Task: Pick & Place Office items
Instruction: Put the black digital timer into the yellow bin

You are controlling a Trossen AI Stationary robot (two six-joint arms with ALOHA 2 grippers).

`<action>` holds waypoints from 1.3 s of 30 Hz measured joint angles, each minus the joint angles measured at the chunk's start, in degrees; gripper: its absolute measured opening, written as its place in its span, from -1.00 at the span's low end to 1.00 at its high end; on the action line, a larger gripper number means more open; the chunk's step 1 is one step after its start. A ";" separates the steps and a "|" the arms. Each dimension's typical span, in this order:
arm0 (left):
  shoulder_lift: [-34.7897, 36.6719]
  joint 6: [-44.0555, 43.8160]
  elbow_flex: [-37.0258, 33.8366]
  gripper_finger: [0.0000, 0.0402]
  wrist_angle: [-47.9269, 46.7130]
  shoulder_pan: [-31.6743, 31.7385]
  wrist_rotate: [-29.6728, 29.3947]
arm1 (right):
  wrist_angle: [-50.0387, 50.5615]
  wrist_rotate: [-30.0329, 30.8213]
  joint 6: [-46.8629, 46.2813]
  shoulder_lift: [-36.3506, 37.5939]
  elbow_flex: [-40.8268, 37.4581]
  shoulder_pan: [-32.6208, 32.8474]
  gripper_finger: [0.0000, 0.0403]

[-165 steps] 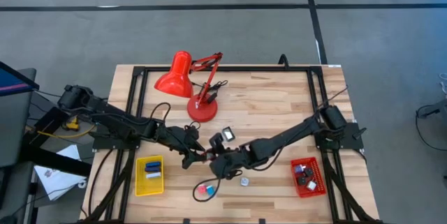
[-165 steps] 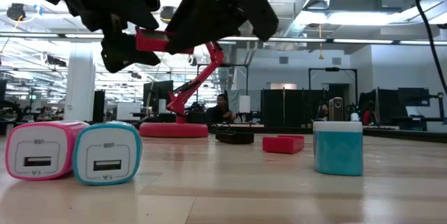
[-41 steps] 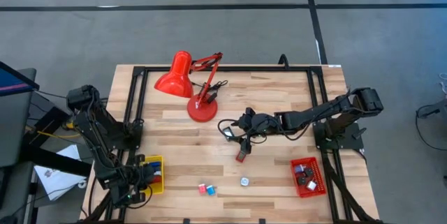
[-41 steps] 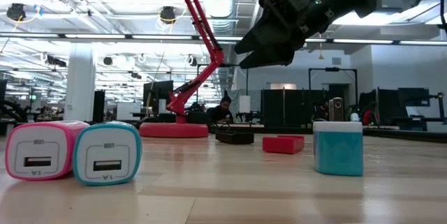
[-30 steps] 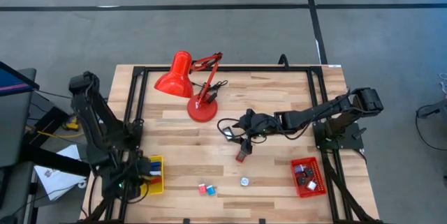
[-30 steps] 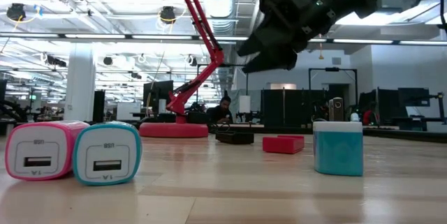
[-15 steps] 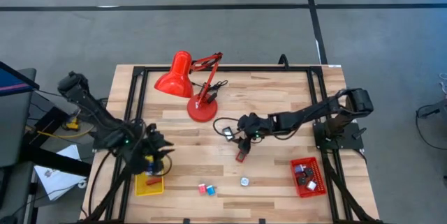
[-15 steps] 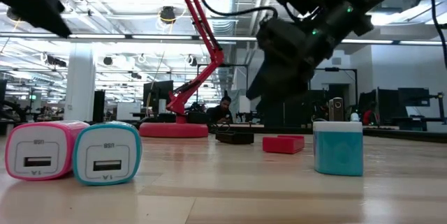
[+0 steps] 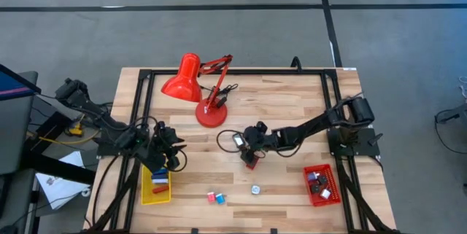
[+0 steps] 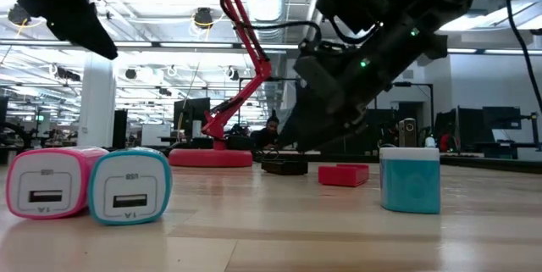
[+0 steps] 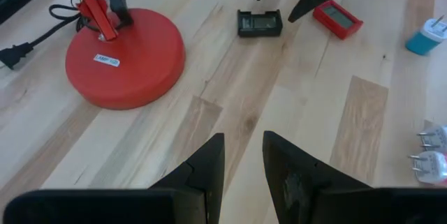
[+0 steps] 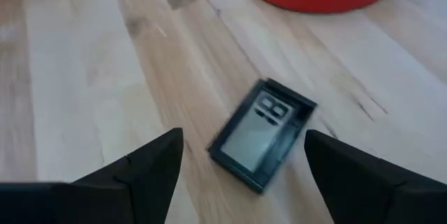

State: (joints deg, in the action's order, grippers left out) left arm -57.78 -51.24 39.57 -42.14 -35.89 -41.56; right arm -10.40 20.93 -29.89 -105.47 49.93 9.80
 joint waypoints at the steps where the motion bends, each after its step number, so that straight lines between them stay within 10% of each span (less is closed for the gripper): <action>1: 0.00 0.00 0.00 -0.54 0.00 -0.01 0.00 | -0.15 1.40 -0.30 -0.48 0.48 0.42 0.45; 9: 0.00 0.00 0.00 -0.54 -0.31 -0.01 0.02 | 0.37 10.05 -7.45 -0.70 0.68 2.19 0.45; 28: 0.00 0.00 0.00 -0.54 -0.31 -0.03 0.03 | -1.28 4.67 -3.10 -0.75 1.36 1.41 0.76; 39: 0.00 0.00 0.00 -0.54 -0.31 -0.05 0.06 | 0.53 13.48 -6.43 -0.75 1.33 3.46 0.76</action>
State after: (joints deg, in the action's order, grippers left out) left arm -57.78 -51.24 39.57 -42.46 -35.94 -41.50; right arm -9.87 34.41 -36.31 -106.21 51.27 13.25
